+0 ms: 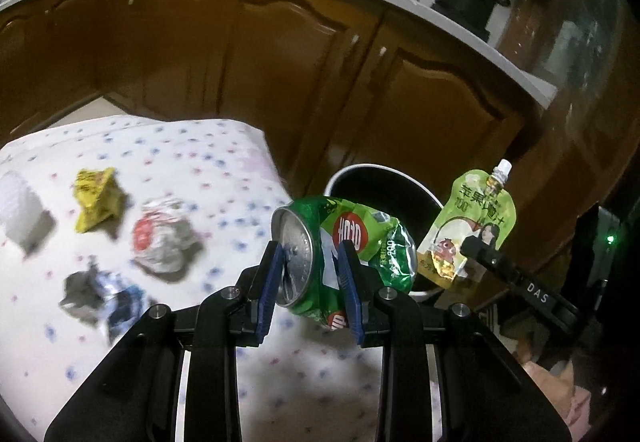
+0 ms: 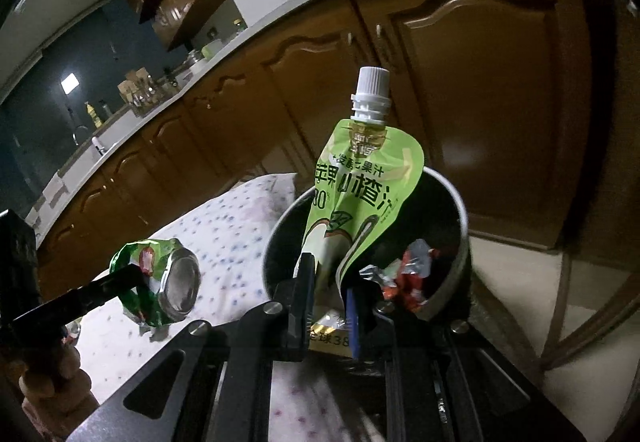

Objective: Collect trash
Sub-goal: 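Carry the can and juice pouch over the bin and open both tools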

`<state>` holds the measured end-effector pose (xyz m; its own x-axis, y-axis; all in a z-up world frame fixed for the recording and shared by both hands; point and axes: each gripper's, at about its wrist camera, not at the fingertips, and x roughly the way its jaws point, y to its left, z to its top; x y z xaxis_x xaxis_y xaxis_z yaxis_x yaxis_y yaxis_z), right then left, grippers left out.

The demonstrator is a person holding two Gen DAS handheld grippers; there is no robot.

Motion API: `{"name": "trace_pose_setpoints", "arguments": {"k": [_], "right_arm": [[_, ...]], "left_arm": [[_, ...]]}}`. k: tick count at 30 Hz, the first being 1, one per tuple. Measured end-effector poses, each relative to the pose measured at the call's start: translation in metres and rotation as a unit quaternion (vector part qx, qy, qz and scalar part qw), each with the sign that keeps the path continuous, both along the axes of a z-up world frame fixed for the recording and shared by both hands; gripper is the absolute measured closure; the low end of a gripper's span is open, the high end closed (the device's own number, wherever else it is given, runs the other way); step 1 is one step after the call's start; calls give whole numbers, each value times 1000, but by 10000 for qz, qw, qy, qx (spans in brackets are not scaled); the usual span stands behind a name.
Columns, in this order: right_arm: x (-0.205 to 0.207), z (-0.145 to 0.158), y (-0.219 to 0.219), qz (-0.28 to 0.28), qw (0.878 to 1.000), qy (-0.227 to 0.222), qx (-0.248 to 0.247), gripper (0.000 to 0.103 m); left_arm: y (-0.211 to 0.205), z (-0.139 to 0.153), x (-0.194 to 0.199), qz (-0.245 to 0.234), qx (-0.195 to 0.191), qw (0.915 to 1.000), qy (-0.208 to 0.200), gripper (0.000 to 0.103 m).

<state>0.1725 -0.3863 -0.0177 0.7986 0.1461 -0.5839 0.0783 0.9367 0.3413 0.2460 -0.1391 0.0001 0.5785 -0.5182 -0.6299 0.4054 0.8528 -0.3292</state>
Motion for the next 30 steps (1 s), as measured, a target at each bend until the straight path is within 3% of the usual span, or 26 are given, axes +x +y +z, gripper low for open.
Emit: {"name": "trace_pose_setpoints", "arguments": {"k": [19,30], "right_arm": [[31,-5,-27,189,9983,371,-417,89],[44,-11,-33,347,9963,617,-487,88]], "left_arm": [[-88,-9,44,-491,805,9954,167,76],[-115,-19,56,-666,1140,9909,249,76]]}}
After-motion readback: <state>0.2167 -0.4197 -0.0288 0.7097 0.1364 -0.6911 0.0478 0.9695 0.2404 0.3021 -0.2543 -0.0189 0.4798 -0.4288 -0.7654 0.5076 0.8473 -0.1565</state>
